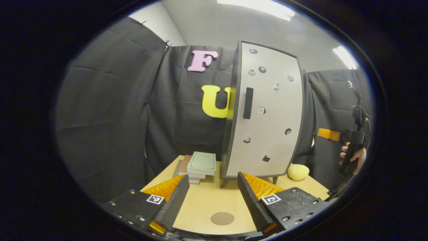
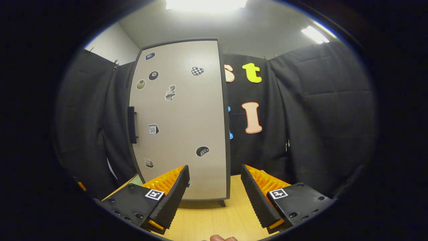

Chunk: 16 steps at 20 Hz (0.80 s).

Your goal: Open the cabinet door with the right hand, grasp the bottle in the cabinet with the left hand and place it on the coaster, then close the cabinet door with the right hand.

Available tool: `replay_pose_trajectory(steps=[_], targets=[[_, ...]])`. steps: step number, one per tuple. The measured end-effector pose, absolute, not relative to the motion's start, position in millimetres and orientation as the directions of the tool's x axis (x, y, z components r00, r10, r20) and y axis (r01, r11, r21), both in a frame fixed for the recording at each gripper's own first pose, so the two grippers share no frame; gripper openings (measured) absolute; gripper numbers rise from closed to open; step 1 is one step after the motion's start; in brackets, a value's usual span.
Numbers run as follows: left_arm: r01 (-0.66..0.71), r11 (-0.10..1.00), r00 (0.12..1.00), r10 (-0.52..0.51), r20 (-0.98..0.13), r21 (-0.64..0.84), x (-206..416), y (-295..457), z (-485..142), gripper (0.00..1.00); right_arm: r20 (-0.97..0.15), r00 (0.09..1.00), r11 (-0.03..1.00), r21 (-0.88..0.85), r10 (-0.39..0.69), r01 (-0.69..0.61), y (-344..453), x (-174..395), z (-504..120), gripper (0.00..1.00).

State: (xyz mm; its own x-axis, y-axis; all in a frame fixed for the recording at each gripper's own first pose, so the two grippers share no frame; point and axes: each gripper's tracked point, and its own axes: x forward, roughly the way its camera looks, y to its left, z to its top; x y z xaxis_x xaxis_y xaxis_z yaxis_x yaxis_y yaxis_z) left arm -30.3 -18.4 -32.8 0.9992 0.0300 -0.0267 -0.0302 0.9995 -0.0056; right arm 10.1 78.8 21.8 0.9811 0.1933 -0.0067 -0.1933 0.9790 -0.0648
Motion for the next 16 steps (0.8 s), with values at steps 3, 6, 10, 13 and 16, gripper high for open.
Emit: replay_pose_trajectory(steps=[3, 6, 10, 13, 16], targets=[[-0.070, 0.997, 0.997, 0.070, -0.037, 0.014, -37.5, -3.3, -40.5, 0.89, -0.009, 0.969, 0.967, -0.064, 0.245, -0.245, 108.3, 21.3, 38.5, 0.98], [-0.095, 0.996, 0.994, 0.094, -0.051, -0.004, -42.7, -0.8, -44.9, 0.89, 0.010, 0.953, 0.950, -0.083, 0.302, -0.300, 143.5, 32.5, 58.4, 0.93], [-0.131, 0.989, 0.990, 0.127, -0.059, -0.067, -52.9, 12.1, -56.3, 0.90, 0.057, 0.924, 0.922, -0.108, 0.379, -0.372, 192.7, 40.2, 84.4, 0.98], [-0.172, 0.984, 0.983, 0.169, -0.067, -0.043, -69.1, 26.1, -61.2, 0.90, 0.074, 0.901, 0.900, -0.122, 0.428, -0.418, 230.1, 44.2, 99.8, 0.98], [-0.190, 0.980, 0.980, 0.187, -0.065, -0.052, -74.1, 35.9, -60.2, 0.87, 0.089, 0.886, 0.888, -0.118, 0.455, -0.444, 261.9, 50.0, 111.3, 0.98]])
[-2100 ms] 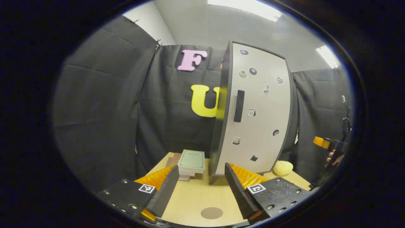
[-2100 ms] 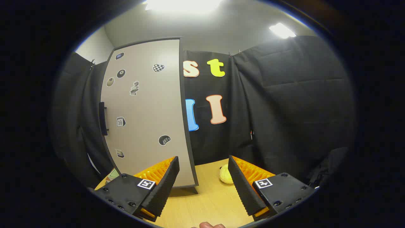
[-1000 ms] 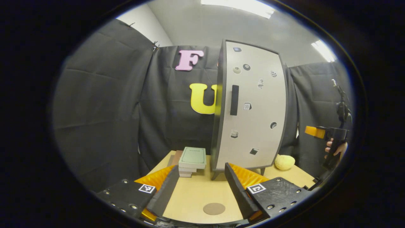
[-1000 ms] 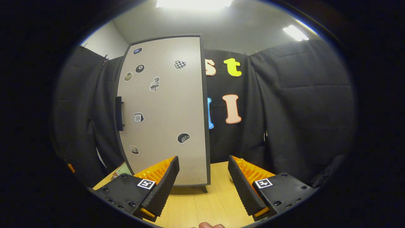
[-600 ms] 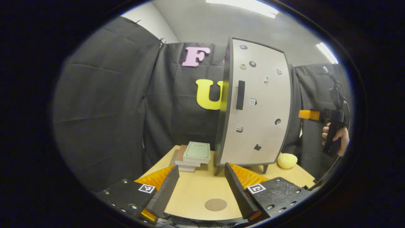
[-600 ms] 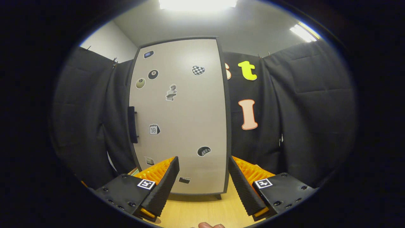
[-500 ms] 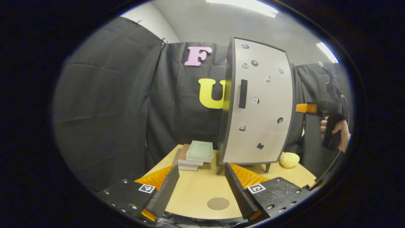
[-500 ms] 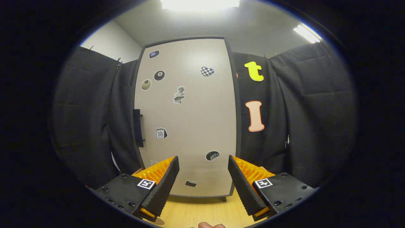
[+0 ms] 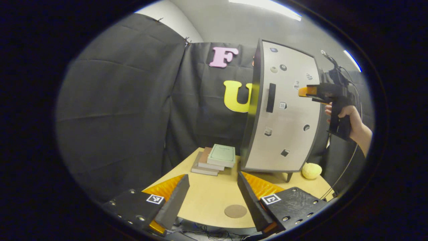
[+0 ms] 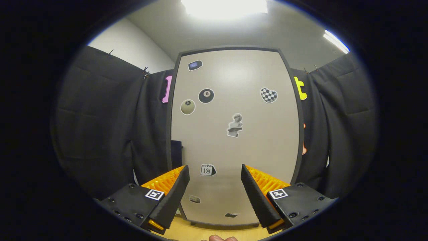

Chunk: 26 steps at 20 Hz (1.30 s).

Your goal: Open the cabinet door with the right hand, grasp the bottle in the cabinet with the left hand and place it on the coaster, then close the cabinet door with the right hand.

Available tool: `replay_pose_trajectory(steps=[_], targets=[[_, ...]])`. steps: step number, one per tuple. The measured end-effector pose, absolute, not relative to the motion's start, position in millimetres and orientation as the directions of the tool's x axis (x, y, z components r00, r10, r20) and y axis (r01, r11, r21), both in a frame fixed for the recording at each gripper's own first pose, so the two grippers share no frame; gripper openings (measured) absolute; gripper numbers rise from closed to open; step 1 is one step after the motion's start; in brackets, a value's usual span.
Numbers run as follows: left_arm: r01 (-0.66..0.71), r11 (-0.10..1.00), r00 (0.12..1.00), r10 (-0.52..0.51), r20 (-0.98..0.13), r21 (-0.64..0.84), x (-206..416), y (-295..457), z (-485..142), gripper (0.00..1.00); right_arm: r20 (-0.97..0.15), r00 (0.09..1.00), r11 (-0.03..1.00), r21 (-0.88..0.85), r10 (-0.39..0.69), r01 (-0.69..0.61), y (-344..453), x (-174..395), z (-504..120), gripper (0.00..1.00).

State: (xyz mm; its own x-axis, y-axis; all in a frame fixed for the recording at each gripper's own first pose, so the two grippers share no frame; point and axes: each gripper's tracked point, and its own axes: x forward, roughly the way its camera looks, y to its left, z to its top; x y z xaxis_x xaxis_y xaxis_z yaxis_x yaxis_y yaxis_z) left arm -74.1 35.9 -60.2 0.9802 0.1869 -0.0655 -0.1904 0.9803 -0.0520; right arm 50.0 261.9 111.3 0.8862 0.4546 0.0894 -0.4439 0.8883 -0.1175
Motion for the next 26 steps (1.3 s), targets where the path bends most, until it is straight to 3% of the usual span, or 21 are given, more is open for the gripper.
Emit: replay_pose_trajectory(steps=[9, 22, 24, 26], targets=[[-0.270, 0.961, 0.961, 0.264, -0.088, -0.066, -87.2, 76.4, -71.5, 0.87, 0.101, 0.872, 0.873, -0.151, 0.480, -0.463, 331.4, 73.4, 120.6, 0.98], [-0.334, 0.932, 0.940, 0.318, -0.126, -0.143, -100.1, 118.2, -88.2, 0.90, -0.063, 0.897, 0.880, -0.174, 0.437, -0.441, 374.2, 123.4, 67.2, 0.99], [-0.342, 0.927, 0.937, 0.324, -0.130, -0.153, -104.5, 121.8, -90.4, 0.90, -0.078, 0.899, 0.887, -0.148, 0.430, -0.437, 376.3, 125.6, 63.8, 0.93], [-0.346, 0.925, 0.935, 0.327, -0.133, -0.158, -108.4, 123.0, -92.5, 0.90, -0.085, 0.896, 0.887, -0.127, 0.436, -0.444, 378.9, 127.3, 61.4, 0.78]])
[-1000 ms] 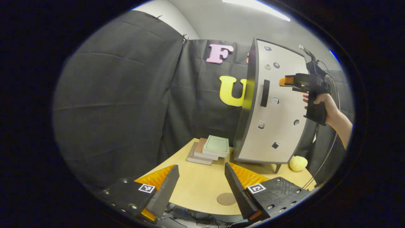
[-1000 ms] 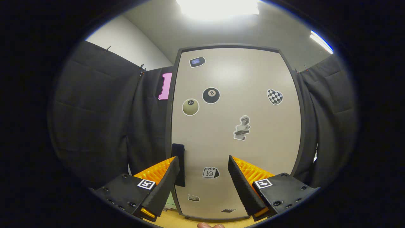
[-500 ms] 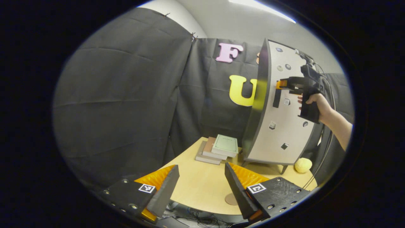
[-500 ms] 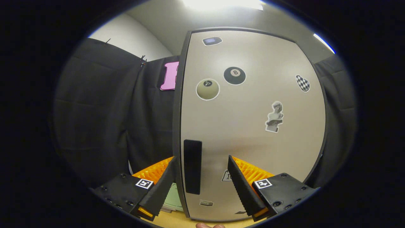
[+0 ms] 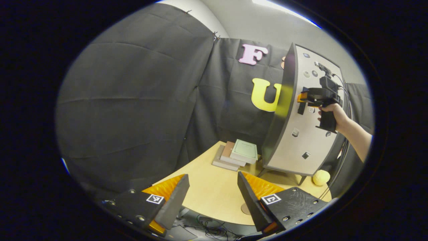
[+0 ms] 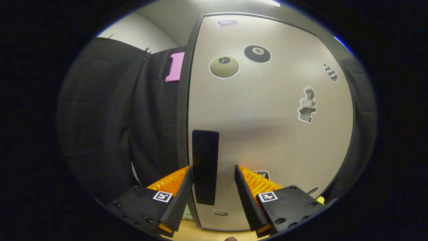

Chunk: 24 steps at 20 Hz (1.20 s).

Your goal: Open the cabinet door with the right hand, grasp the bottle in the cabinet with the left hand and place it on the coaster, then close the cabinet door with the right hand.

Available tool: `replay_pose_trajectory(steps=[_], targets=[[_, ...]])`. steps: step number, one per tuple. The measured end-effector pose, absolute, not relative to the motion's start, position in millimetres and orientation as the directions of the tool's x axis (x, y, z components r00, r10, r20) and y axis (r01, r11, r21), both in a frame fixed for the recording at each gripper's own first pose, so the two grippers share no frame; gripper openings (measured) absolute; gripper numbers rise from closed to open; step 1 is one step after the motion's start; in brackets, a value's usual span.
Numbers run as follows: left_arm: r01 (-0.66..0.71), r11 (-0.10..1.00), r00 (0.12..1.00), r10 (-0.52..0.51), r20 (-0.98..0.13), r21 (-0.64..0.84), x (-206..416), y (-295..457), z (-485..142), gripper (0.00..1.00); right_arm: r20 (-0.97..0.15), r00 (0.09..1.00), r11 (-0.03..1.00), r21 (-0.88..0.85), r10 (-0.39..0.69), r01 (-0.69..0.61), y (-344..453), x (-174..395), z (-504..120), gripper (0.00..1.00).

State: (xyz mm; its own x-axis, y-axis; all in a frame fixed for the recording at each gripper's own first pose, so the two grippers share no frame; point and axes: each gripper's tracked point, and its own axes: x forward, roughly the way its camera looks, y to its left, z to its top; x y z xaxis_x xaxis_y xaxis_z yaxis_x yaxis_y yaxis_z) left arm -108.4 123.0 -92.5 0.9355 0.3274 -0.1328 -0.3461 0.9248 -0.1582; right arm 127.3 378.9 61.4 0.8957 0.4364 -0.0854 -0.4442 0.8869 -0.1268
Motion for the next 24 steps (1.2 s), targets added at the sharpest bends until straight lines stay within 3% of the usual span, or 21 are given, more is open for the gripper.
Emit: replay_pose_trajectory(steps=[1, 2, 3, 5, 7, 12, 15, 24], targets=[[-0.349, 0.923, 0.934, 0.330, -0.134, -0.159, -109.0, 124.3, -92.8, 0.90, -0.102, 0.886, 0.880, -0.110, 0.452, -0.462, 384.3, 126.6, 58.1, 0.65], [-0.352, 0.922, 0.933, 0.333, -0.134, -0.161, -111.3, 125.1, -93.4, 0.90, -0.116, 0.881, 0.877, -0.100, 0.459, -0.471, 386.8, 125.0, 56.4, 0.60], [-0.354, 0.921, 0.933, 0.334, -0.134, -0.164, -112.9, 125.6, -93.8, 0.90, -0.127, 0.879, 0.876, -0.101, 0.459, -0.472, 388.0, 125.3, 53.8, 0.46], [-0.358, 0.918, 0.931, 0.339, -0.135, -0.167, -117.5, 127.4, -95.3, 0.90, -0.140, 0.884, 0.877, -0.125, 0.447, -0.463, 387.3, 125.3, 47.3, 0.49], [-0.363, 0.917, 0.929, 0.344, -0.135, -0.165, -121.9, 127.2, -95.8, 0.90, -0.128, 0.882, 0.876, -0.120, 0.454, -0.468, 388.7, 124.3, 49.8, 0.35], [-0.373, 0.912, 0.925, 0.353, -0.138, -0.170, -132.3, 124.0, -99.5, 0.87, -0.138, 0.870, 0.870, -0.088, 0.473, -0.486, 388.1, 124.4, 49.9, 0.29], [-0.373, 0.912, 0.925, 0.352, -0.142, -0.169, -134.9, 119.0, -102.9, 0.87, -0.136, 0.858, 0.858, -0.074, 0.495, -0.508, 386.9, 119.3, 50.3, 0.18], [-0.346, 0.928, 0.936, 0.330, -0.127, -0.136, -130.3, 97.0, -95.8, 0.90, -0.138, 0.813, 0.811, -0.084, 0.566, -0.579, 381.2, 115.3, 47.7, 0.18]])
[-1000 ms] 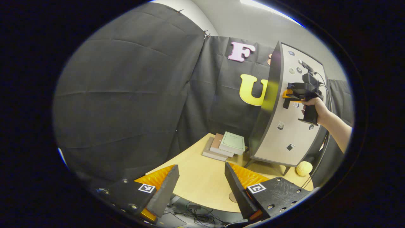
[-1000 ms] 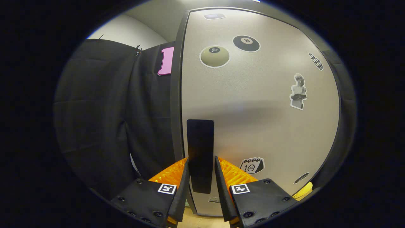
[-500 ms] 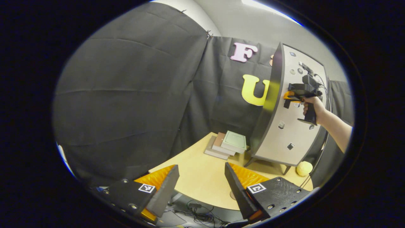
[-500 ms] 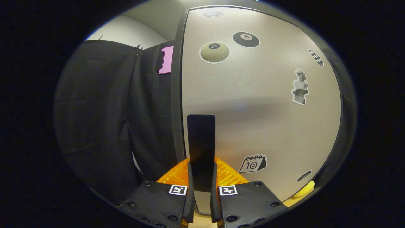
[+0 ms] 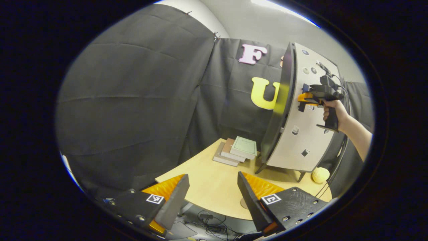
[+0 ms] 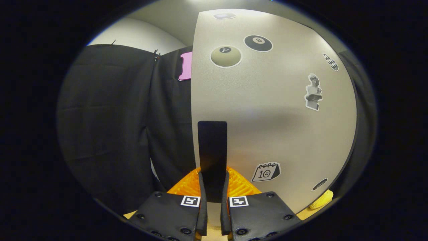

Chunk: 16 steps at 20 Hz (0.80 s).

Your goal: Open the cabinet door with the right hand, grasp the bottle in the cabinet with the left hand and place it on the coaster, then close the cabinet door with the right hand.

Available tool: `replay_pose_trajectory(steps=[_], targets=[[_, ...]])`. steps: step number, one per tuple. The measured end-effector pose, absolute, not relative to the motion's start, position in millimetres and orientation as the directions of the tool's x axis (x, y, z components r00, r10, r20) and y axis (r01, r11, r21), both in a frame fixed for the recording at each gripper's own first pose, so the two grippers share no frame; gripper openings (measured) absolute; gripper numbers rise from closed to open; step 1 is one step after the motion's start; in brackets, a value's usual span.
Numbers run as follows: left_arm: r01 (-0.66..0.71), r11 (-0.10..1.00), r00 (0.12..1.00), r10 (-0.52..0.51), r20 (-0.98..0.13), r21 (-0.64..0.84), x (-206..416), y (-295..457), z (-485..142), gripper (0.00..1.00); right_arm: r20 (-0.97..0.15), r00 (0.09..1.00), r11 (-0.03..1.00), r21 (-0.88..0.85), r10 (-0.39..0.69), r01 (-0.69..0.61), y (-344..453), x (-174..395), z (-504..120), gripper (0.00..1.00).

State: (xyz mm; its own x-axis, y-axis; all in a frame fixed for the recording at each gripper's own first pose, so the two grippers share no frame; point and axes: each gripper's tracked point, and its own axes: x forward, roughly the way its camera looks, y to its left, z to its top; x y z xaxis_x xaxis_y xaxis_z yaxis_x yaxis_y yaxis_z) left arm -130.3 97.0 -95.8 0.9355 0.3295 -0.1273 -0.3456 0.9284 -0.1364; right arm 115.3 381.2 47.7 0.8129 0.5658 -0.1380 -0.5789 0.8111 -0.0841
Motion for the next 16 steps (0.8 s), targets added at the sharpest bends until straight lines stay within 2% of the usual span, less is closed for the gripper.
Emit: replay_pose_trajectory(steps=[1, 5, 6, 9, 11, 16], targets=[[-0.342, 0.931, 0.937, 0.327, -0.124, -0.129, -131.8, 93.8, -94.2, 0.90, -0.136, 0.808, 0.806, -0.085, 0.573, -0.586, 380.2, 114.4, 48.5, 0.16], [-0.328, 0.937, 0.942, 0.315, -0.114, -0.120, -132.5, 92.5, -95.8, 0.90, -0.136, 0.781, 0.780, -0.074, 0.609, -0.621, 375.1, 108.7, 47.3, 0.18], [-0.324, 0.939, 0.944, 0.311, -0.113, -0.116, -132.8, 91.4, -95.8, 0.87, -0.132, 0.775, 0.775, -0.067, 0.618, -0.629, 374.1, 108.3, 47.0, 0.16], [-0.305, 0.947, 0.949, 0.293, -0.112, -0.106, -130.1, 89.1, -95.0, 0.90, -0.120, 0.757, 0.757, -0.057, 0.642, -0.651, 370.2, 104.9, 47.6, 0.18], [-0.283, 0.954, 0.956, 0.272, -0.113, -0.099, -127.0, 87.3, -95.3, 0.87, -0.114, 0.746, 0.745, -0.060, 0.656, -0.665, 367.8, 104.6, 47.7, 0.16], [-0.257, 0.961, 0.964, 0.249, -0.089, -0.103, -82.5, 83.1, -75.5, 0.92, -0.111, 0.717, 0.717, -0.045, 0.688, -0.695, 364.1, 106.4, 48.4, 0.17]])
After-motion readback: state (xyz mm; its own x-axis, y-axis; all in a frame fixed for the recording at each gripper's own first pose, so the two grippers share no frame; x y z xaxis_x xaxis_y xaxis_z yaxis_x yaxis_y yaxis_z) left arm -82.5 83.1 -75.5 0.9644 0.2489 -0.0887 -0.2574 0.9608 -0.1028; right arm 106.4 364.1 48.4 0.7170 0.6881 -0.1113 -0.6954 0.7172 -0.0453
